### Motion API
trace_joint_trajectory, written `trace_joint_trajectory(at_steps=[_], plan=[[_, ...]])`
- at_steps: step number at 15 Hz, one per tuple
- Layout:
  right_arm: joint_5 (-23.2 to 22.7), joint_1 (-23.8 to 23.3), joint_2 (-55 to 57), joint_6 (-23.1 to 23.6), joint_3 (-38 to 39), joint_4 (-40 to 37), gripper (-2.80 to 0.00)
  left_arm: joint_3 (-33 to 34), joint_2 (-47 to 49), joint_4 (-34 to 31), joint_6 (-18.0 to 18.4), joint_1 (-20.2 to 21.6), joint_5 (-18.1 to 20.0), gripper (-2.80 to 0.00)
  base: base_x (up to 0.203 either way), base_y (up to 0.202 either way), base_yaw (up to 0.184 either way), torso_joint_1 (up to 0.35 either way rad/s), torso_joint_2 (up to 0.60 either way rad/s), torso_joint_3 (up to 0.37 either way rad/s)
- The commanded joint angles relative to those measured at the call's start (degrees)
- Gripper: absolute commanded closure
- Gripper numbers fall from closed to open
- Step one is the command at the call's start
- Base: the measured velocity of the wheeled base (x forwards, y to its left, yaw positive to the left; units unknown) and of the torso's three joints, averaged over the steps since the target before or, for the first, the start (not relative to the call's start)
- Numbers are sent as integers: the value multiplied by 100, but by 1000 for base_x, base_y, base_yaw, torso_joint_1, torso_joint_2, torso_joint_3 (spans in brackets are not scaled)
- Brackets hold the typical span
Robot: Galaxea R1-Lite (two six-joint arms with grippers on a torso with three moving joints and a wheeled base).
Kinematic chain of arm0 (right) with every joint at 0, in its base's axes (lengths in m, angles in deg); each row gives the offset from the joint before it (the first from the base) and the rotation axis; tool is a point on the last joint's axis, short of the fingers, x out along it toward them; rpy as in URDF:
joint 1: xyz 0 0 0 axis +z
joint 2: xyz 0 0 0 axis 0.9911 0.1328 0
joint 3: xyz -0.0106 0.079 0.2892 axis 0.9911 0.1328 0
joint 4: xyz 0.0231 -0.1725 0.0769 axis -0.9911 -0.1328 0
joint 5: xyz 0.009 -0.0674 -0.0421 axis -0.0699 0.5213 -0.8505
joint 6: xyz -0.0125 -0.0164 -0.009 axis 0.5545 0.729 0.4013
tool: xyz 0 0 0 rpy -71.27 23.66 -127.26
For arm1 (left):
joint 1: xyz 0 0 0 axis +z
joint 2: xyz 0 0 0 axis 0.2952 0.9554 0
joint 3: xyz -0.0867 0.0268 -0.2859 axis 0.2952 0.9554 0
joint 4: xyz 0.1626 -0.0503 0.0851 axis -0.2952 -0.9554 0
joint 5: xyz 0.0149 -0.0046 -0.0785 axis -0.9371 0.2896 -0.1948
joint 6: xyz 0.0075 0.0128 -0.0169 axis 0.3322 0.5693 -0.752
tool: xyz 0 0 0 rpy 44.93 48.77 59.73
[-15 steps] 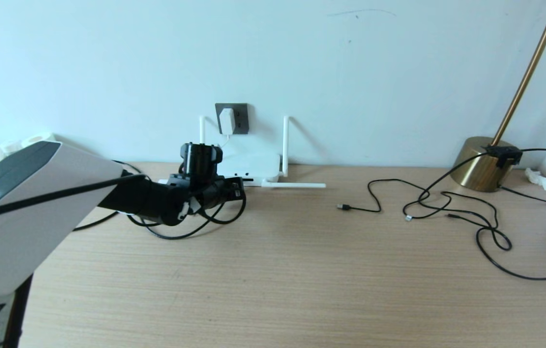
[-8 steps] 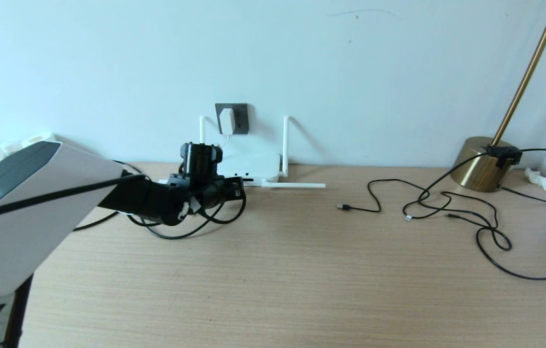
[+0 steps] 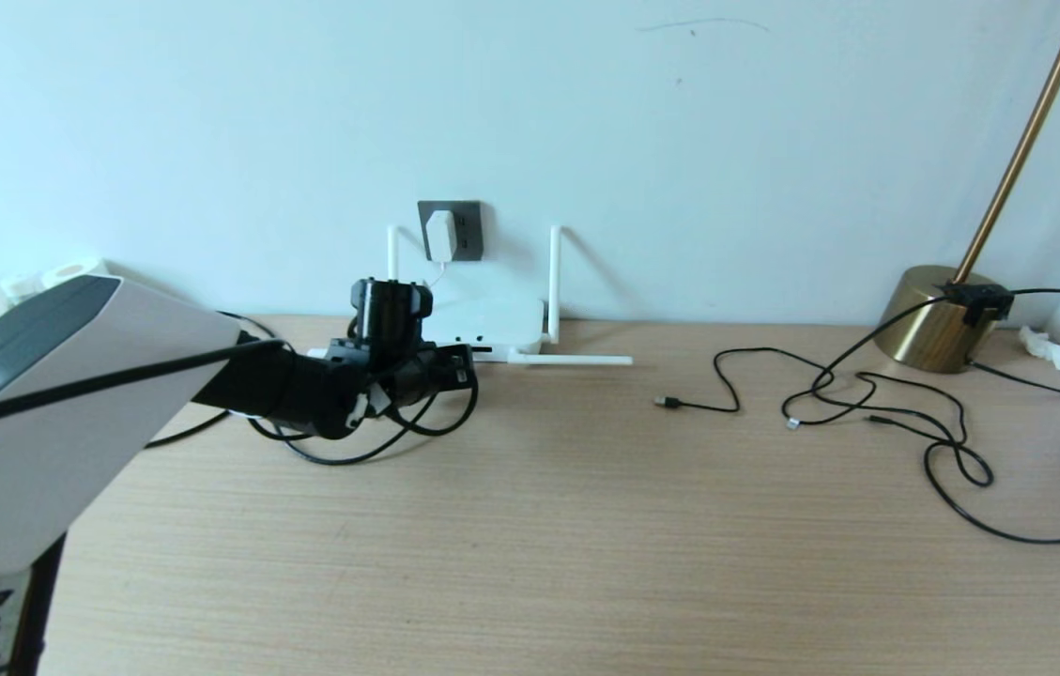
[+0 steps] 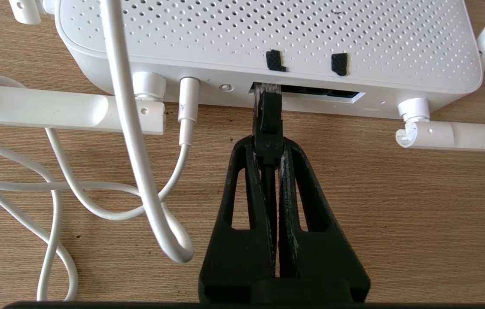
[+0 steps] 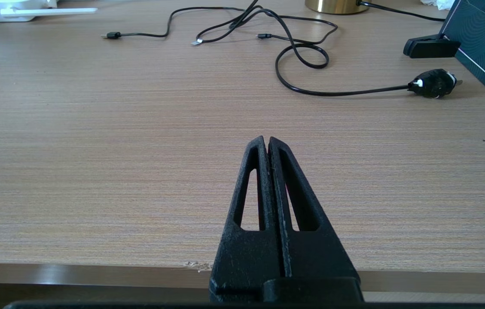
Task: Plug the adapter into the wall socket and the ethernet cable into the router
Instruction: Plug cable into router interface
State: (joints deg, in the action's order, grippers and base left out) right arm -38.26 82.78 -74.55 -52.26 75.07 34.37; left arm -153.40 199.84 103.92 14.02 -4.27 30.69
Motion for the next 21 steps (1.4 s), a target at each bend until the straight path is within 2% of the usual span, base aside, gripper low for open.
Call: trace_joint_trajectory(at_steps=[1,21], plan=[[1,2,4,-3,62,3,0,-9,16,10,-12,0,-6,0,0,0,0,0,0,0],[1,2,4,-3,62,3,0,-176,113,-96,-3,0,-6,0,0,0,0,0,0,0]])
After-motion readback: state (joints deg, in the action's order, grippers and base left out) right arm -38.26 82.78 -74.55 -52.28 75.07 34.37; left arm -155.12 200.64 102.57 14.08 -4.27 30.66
